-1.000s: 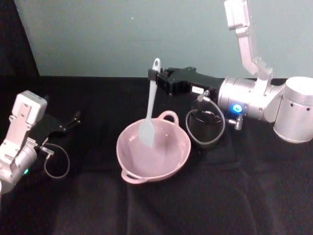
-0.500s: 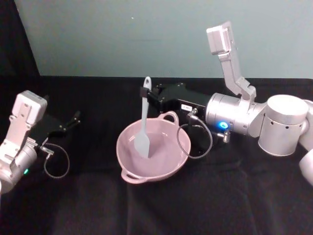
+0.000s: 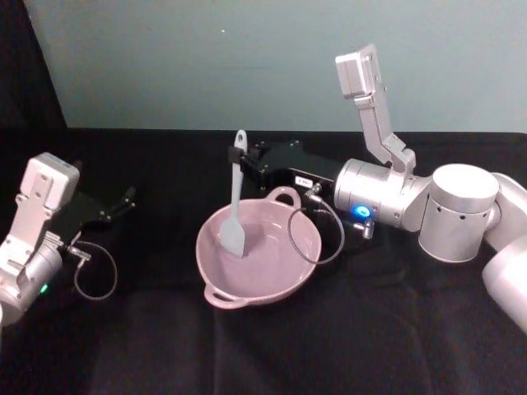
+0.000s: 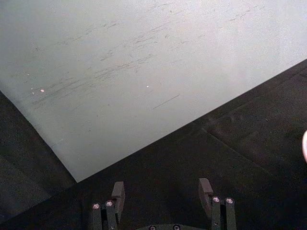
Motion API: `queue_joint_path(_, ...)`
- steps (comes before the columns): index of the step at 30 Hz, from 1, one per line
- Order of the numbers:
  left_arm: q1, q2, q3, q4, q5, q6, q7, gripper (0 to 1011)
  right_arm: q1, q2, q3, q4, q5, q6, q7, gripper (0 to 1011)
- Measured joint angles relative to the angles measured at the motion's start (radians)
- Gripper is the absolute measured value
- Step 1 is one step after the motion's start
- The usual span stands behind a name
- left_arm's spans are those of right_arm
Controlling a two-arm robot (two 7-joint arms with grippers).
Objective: Use the one hand to pick up the spoon and stir the clear water in the bowl.
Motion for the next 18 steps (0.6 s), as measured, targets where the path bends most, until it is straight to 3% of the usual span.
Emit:
queue_joint_path(8, 0.000, 0.000, 0.000, 0.000, 0.000, 0.000, 0.000, 1011, 0.004, -0.012, 0.016, 0.028, -0.057, -0.030, -0.035, 119)
queue_joint_path(18, 0.000, 0.000, 0.000, 0.000, 0.000, 0.000, 0.000, 1011, -0.022, 0.021, 0.029, -0.026, -0.121, -0.031, -0.072, 119)
